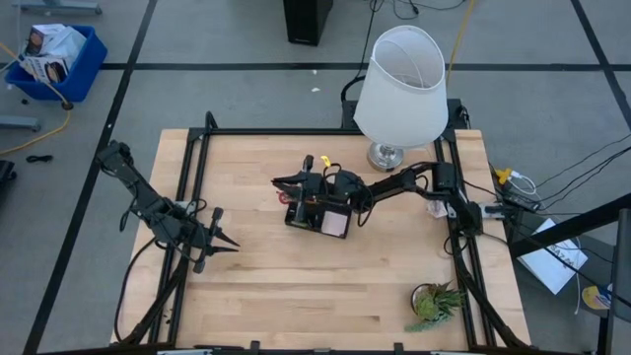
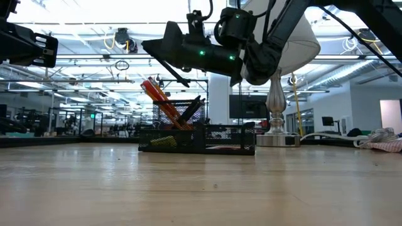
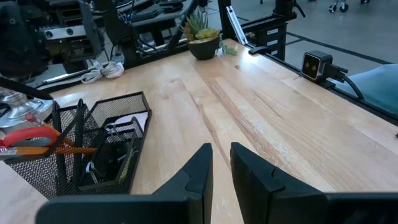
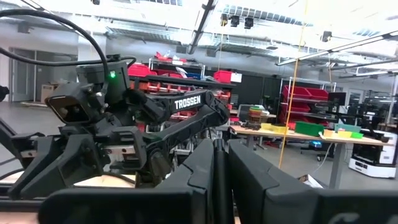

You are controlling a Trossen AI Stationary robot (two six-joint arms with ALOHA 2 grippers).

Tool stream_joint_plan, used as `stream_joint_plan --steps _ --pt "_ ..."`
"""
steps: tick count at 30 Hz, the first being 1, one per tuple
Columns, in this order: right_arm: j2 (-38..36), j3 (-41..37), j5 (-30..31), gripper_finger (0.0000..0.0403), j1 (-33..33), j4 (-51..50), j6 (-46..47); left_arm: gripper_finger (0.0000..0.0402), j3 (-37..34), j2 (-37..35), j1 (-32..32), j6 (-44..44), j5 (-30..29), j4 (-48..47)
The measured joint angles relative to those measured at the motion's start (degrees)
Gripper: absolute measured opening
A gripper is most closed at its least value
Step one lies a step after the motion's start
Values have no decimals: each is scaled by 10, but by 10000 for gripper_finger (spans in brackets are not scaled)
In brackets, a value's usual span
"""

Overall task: Pick and place office supplies into organizer
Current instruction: Put the black pen into the black desk organizer

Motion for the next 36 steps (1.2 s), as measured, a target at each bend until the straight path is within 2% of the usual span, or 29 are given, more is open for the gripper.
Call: stream_joint_plan --steps 13,27,32,36 --pt "0 0 0 52 0 -8 2 63 0 0 0 0 0 0" --pt "0 0 0 43 0 -9 0 63 0 0 0 0 0 0" --pt "0 0 1 43 4 -63 -38 63 0 0 0 0 0 0" --pt "0 23 13 51 25 -170 -88 63 0 0 0 0 0 0"
